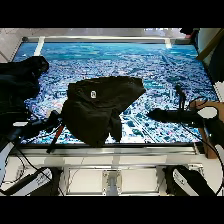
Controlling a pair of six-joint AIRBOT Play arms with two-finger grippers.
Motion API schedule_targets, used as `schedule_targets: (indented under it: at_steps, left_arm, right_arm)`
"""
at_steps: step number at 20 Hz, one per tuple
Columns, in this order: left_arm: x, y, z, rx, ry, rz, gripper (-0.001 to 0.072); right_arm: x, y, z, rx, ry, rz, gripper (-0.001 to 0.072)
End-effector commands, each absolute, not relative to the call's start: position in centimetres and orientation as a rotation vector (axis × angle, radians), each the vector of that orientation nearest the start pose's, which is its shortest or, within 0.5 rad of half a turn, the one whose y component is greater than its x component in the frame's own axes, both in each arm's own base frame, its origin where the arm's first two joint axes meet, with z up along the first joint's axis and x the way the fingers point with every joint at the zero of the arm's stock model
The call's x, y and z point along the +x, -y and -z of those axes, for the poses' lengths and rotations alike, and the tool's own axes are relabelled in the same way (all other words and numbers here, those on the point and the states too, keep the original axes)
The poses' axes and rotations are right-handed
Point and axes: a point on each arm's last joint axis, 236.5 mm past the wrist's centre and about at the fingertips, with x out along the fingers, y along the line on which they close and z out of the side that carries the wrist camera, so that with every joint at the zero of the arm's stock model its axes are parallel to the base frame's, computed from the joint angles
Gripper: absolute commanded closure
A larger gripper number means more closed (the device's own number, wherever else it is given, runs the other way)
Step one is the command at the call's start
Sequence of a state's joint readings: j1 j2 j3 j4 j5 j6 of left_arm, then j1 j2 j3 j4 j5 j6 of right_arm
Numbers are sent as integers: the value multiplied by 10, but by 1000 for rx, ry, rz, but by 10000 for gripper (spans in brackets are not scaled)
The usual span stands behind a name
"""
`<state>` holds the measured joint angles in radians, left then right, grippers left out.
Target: Fold the clothes and pants, and hang the long-sleeved shirts on hangers.
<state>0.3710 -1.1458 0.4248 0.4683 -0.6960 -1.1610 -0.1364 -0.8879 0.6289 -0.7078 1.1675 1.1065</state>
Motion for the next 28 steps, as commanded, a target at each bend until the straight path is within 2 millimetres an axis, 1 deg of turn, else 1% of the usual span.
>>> schedule_targets:
  at_steps: [1, 2, 3, 4, 6, 8, 9, 11, 14, 16, 18, 19, 20, 21, 22, 23, 25, 26, 28]
  left_arm:
    - [336, 19, 82, -1038, -990, -49, 684]
    - [340, 18, 75, -1037, -968, -43, 684]
    - [344, 17, 68, -1033, -948, -36, 684]
    - [348, 15, 59, -1021, -922, -27, 684]
    - [355, 13, 39, -997, -870, -9, 684]
    - [359, 11, 24, -978, -829, 6, 684]
    - [359, 11, 19, -973, -817, 10, 684]
    - [359, 12, 15, -969, -810, 16, 684]
    - [359, 13, 15, -970, -814, 20, 684]
    - [358, 13, 15, -971, -815, 22, 684]
    - [358, 13, 15, -971, -815, 22, 684]
    - [358, 13, 15, -971, -815, 22, 684]
    - [358, 13, 15, -971, -815, 22, 684]
    - [358, 13, 15, -971, -815, 22, 684]
    - [359, 13, 15, -969, -813, 22, 684]
    - [359, 11, 11, -965, -803, 25, 684]
    - [361, 3, -7, -950, -765, 41, 685]
    - [361, -3, -19, -940, -740, 48, 685]
    - [354, -14, -42, -873, -717, 65, 685]
  right_arm:
    - [230, -157, 6, 521, -1273, -660, 263]
    - [221, -170, 20, 521, -1288, -670, 209]
    - [217, -183, 30, 529, -1283, -669, 93]
    - [217, -196, 37, 550, -1270, -666, 74]
    - [218, -222, 50, 571, -1269, -666, 75]
    - [219, -238, 65, 574, -1281, -663, 77]
    - [218, -246, 70, 583, -1284, -683, 95]
    - [218, -268, 71, 623, -1272, -760, 96]
    - [233, -294, 66, 601, -1238, -839, 97]
    - [243, -307, 65, 586, -1236, -863, 102]
    - [250, -312, 71, 583, -1251, -862, 171]
    - [252, -314, 74, 584, -1258, -858, 189]
    - [254, -314, 76, 584, -1262, -857, 325]
    - [254, -315, 76, 585, -1262, -858, 519]
    - [253, -314, 72, 578, -1260, -876, 698]
    - [253, -313, 63, 569, -1256, -913, 705]
    - [257, -299, 31, 553, -1239, -988, 706]
    - [264, -284, 11, 535, -1230, -997, 706]
    - [285, -239, -30, 423, -1192, -926, 706]
